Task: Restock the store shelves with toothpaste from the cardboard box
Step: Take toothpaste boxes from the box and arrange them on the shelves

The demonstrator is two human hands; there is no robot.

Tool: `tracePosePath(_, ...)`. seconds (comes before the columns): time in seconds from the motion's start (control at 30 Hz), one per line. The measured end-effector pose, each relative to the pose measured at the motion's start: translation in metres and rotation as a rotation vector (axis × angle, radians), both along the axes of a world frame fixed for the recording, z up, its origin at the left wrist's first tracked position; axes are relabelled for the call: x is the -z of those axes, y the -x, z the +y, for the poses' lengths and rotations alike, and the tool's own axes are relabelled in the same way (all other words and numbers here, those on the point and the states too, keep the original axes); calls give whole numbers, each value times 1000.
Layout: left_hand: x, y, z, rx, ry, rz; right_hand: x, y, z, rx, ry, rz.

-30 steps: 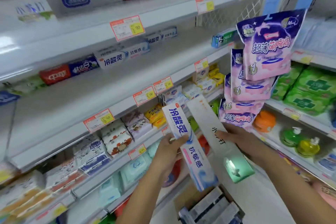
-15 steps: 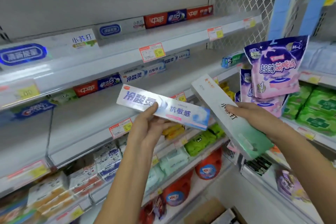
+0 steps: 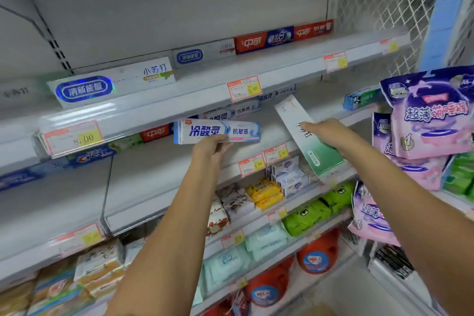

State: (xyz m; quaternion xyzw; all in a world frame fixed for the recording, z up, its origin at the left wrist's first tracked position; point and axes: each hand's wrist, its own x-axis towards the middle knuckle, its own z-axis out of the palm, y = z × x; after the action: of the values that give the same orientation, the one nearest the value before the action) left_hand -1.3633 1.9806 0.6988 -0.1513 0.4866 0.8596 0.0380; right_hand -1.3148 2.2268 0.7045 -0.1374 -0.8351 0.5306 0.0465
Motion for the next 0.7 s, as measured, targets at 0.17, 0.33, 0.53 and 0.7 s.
tracePosePath(0.17, 11, 27, 12, -40, 128, 101, 13, 21, -6, 71, 87, 7)
tracePosePath(0.33, 21, 15, -11, -216, 145, 330, 17, 36, -5, 72, 81, 5)
tracePosePath(0.53, 35, 9, -61, -332, 889, 296, 14, 51, -6, 45, 19, 7)
tracePosePath(0.7, 39, 42, -52, -104, 1312, 293, 16, 58, -9, 29, -137, 39)
